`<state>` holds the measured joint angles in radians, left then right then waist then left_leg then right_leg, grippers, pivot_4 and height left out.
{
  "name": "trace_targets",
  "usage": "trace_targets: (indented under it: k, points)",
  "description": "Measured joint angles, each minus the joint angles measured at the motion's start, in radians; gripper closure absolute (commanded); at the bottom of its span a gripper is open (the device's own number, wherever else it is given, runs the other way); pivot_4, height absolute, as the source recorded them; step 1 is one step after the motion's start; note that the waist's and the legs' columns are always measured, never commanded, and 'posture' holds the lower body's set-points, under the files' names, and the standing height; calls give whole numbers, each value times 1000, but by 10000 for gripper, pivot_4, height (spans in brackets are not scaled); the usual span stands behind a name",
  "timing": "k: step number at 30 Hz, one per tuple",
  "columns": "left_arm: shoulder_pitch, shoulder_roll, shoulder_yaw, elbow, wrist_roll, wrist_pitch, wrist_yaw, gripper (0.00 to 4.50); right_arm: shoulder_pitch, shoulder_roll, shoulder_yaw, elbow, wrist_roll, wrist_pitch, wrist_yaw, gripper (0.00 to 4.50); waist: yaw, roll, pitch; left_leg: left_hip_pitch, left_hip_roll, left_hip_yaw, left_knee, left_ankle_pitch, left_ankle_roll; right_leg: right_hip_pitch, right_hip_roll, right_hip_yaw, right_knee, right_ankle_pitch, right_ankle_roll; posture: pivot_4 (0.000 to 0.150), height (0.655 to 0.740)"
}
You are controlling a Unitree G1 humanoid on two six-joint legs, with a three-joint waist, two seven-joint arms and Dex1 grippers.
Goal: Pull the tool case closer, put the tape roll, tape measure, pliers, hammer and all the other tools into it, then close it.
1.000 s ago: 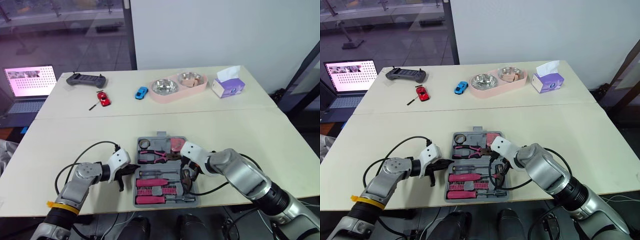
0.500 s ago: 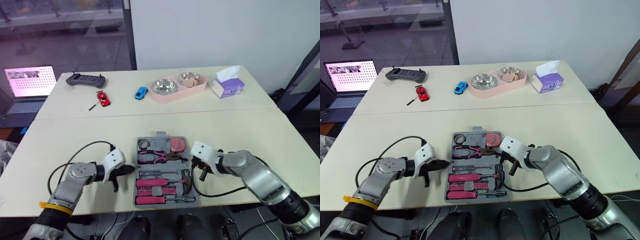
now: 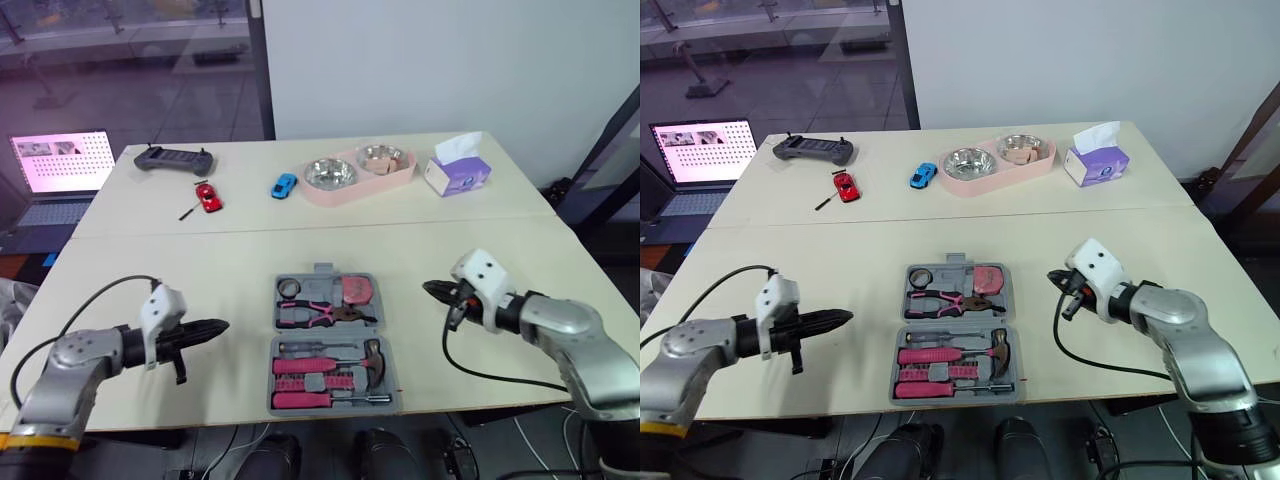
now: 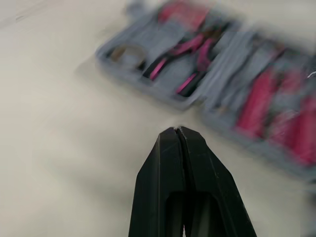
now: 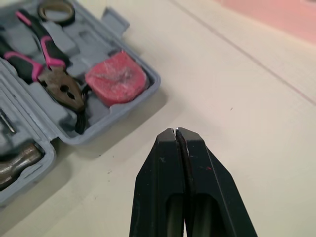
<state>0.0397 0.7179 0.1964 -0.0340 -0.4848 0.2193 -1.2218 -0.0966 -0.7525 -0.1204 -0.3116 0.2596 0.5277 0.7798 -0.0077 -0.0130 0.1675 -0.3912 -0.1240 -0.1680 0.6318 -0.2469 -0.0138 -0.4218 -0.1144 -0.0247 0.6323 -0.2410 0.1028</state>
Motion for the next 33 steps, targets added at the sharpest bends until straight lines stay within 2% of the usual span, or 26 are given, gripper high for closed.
trace_targets:
  k: [3,7,9,12,14,18,26,29,33]
  points:
    - [66,0,17,-42,-50,-12,-62,44847,34,29,-25,0,28,-26,4,45000,0,1,0,0,0,0,0,0,0,1,0,1,0,0,0,1500,7370]
    - [98,-10,0,-76,-48,-20,-79,44847,78,30,-14,-2,27,-68,12,45000,5,1,0,0,-1,-1,0,0,0,2,-1,-1,0,0,-1,1500,7370]
    - [97,-43,-37,-95,-46,-34,-74,44847,87,30,11,-6,22,-80,18,45000,0,1,0,1,-6,-8,0,1,2,8,-7,-10,0,-2,2,1500,7370]
    - [82,-72,-93,-99,-30,-50,-62,44847,81,28,27,-22,21,-75,19,45000,-14,3,0,1,-20,-23,0,6,9,18,-30,-35,3,-11,8,1500,7370]
    - [82,-73,-104,-99,-22,-56,-55,44847,51,26,29,-24,22,-50,17,45000,-1,6,0,0,-20,-22,0,6,9,17,-18,-24,0,-12,5,1500,7370]
    - [66,-91,-126,-99,-7,-76,-44,44847,-13,3,46,-18,22,54,9,45000,19,7,1,1,-19,-16,-1,6,8,14,-19,-18,0,-11,7,1500,7370]
    - [19,-161,-225,-81,42,-120,-18,44847,-134,7,94,-14,41,197,-13,45000,22,6,1,0,-18,-11,-1,6,9,13,-19,-14,-1,-11,8,1500,7370]
    - [-7,-179,-256,-52,61,-130,-14,45000,-147,6,107,-13,46,226,-6,36247,22,6,1,1,-18,-10,-1,6,9,13,-19,-14,-1,-10,8,1500,7370]
    - [-49,-200,-304,-22,83,-151,-20,45000,-181,7,110,9,70,279,-6,15844,21,6,1,1,-18,-8,-1,6,9,12,-19,-12,0,-10,9,1500,7370]
